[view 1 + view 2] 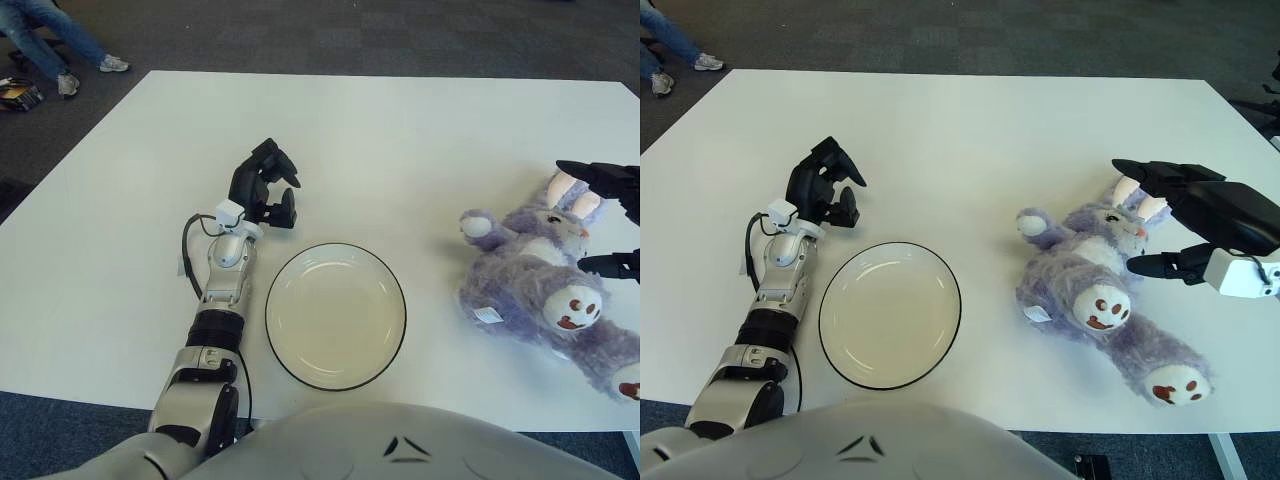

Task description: Put the doll into the plate.

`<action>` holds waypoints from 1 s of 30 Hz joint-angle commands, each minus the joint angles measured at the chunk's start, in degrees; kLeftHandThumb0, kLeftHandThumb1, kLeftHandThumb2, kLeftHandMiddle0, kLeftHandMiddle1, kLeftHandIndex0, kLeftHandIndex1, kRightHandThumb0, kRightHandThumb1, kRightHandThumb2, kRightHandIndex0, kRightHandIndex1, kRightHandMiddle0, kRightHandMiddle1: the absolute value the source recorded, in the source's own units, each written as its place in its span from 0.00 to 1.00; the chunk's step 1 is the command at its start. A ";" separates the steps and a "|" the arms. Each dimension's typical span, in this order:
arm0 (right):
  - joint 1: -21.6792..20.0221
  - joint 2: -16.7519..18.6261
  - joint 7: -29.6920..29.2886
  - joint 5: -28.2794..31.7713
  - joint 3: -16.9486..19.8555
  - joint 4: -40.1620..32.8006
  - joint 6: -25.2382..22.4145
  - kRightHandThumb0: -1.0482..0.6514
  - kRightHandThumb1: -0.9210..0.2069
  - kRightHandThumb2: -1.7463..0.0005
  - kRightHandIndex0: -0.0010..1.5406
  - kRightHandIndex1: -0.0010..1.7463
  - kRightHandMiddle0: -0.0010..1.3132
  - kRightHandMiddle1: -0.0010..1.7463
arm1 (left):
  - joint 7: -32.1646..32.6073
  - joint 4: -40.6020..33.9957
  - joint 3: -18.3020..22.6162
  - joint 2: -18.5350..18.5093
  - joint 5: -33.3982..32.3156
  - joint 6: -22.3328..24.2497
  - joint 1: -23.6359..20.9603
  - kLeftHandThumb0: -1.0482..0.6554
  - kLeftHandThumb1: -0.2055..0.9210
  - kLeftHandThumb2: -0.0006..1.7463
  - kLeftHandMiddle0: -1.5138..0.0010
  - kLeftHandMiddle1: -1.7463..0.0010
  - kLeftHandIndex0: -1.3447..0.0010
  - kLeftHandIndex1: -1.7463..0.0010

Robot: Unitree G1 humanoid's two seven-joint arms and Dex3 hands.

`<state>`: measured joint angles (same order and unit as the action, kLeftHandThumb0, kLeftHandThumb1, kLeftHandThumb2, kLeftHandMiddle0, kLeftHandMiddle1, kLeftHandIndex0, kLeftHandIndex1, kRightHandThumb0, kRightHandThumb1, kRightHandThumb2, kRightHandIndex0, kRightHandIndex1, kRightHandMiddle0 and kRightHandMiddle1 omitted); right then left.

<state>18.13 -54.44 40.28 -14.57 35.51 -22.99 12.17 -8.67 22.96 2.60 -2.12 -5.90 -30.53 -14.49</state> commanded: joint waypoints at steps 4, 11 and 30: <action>0.88 -2.03 4.43 2.40 2.31 -2.28 -0.95 0.07 0.01 0.78 0.00 0.00 0.00 0.00 | -0.11 2.79 0.23 0.30 0.36 -0.81 4.13 0.61 0.30 0.88 0.58 0.00 0.54 0.00; 0.89 -4.22 8.38 3.48 1.69 -2.04 -0.17 0.10 0.00 0.76 0.00 0.00 0.00 0.00 | 0.20 2.44 0.19 0.22 0.80 -0.50 4.29 0.61 0.30 0.88 0.58 0.00 0.53 0.00; -2.35 -14.32 25.87 6.50 1.33 -10.18 -15.17 0.21 0.22 0.66 0.00 0.00 0.00 0.00 | -0.24 2.04 0.02 -0.18 1.08 -1.08 4.61 0.61 0.30 0.88 0.58 0.00 0.53 0.00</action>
<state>16.42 -67.66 64.34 -9.07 37.07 -32.09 -1.41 -8.68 22.68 2.52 -2.43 -5.19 -31.07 -14.39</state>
